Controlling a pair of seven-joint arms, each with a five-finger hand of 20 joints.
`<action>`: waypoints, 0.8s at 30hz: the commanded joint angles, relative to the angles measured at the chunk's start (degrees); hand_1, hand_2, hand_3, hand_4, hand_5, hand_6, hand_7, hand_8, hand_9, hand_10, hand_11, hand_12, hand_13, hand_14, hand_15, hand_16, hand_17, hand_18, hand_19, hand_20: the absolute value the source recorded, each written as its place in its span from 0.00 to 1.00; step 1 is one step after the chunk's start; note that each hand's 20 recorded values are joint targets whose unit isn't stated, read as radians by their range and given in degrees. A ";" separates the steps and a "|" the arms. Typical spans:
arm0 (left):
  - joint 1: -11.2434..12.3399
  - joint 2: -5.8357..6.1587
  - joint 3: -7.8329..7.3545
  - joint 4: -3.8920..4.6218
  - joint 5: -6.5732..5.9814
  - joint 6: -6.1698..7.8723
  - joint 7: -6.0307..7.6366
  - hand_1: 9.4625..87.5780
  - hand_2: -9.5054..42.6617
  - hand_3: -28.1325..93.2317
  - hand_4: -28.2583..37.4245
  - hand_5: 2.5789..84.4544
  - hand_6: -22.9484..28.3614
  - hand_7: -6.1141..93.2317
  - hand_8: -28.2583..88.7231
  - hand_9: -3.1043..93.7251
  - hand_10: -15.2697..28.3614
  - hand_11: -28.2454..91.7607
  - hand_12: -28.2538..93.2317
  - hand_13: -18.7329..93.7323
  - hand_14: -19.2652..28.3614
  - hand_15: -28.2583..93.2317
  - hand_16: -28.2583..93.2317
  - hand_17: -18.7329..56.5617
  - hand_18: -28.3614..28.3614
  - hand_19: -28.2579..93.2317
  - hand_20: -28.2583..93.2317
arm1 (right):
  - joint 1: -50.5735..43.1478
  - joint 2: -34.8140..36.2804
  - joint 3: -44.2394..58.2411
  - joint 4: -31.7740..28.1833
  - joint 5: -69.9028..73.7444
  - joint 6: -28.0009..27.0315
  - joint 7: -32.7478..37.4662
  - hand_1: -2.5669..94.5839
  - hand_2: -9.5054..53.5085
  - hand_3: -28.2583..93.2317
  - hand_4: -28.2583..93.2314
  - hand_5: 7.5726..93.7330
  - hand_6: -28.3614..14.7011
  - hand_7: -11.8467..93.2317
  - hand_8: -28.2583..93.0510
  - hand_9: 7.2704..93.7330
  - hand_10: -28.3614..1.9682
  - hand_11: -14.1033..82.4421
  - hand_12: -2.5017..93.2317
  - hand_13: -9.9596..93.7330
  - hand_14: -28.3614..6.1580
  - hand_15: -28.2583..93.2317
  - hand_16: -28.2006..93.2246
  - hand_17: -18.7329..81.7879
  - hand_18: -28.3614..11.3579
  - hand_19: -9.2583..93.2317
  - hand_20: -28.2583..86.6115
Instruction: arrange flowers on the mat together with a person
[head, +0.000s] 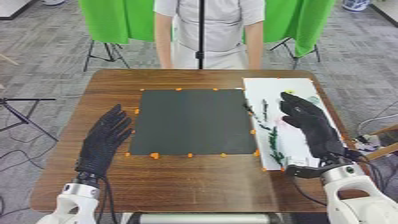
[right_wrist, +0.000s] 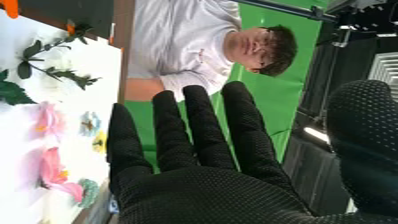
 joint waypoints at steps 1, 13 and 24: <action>0.92 -0.49 0.16 -0.06 0.69 0.28 -0.04 0.23 0.08 0.80 0.00 0.29 0.51 0.26 0.15 0.24 0.58 0.36 0.37 0.30 0.66 0.36 0.26 0.11 0.87 0.57 0.29 | 0.01 -0.77 -1.24 -0.14 -0.02 2.25 -0.76 0.16 0.27 0.92 0.02 0.30 0.55 0.25 0.16 0.30 0.45 0.22 0.20 0.31 0.48 0.27 0.47 0.17 0.20 0.41 0.40; 0.91 -0.38 0.02 0.13 0.53 0.65 -0.19 0.24 0.09 0.80 0.00 0.29 0.51 0.26 0.15 0.24 0.58 0.36 0.37 0.30 0.65 0.36 0.27 0.11 0.86 0.56 0.30 | 0.11 -1.45 -0.85 -0.38 0.08 1.39 -0.22 0.16 0.28 0.92 0.02 0.31 0.55 0.25 0.16 0.31 0.44 0.23 0.20 0.31 0.49 0.26 0.49 0.17 0.20 0.41 0.39; 2.07 -0.33 -0.03 -0.41 0.06 1.88 0.52 0.24 0.08 0.80 0.00 0.29 0.51 0.26 0.15 0.24 0.58 0.36 0.37 0.30 0.65 0.35 0.27 0.11 0.86 0.56 0.30 | 0.30 -2.08 0.32 0.09 0.67 -1.59 0.41 0.16 0.29 0.92 0.01 0.31 0.55 0.25 0.16 0.31 0.49 0.23 0.21 0.35 0.42 0.29 0.45 0.19 0.19 0.41 0.39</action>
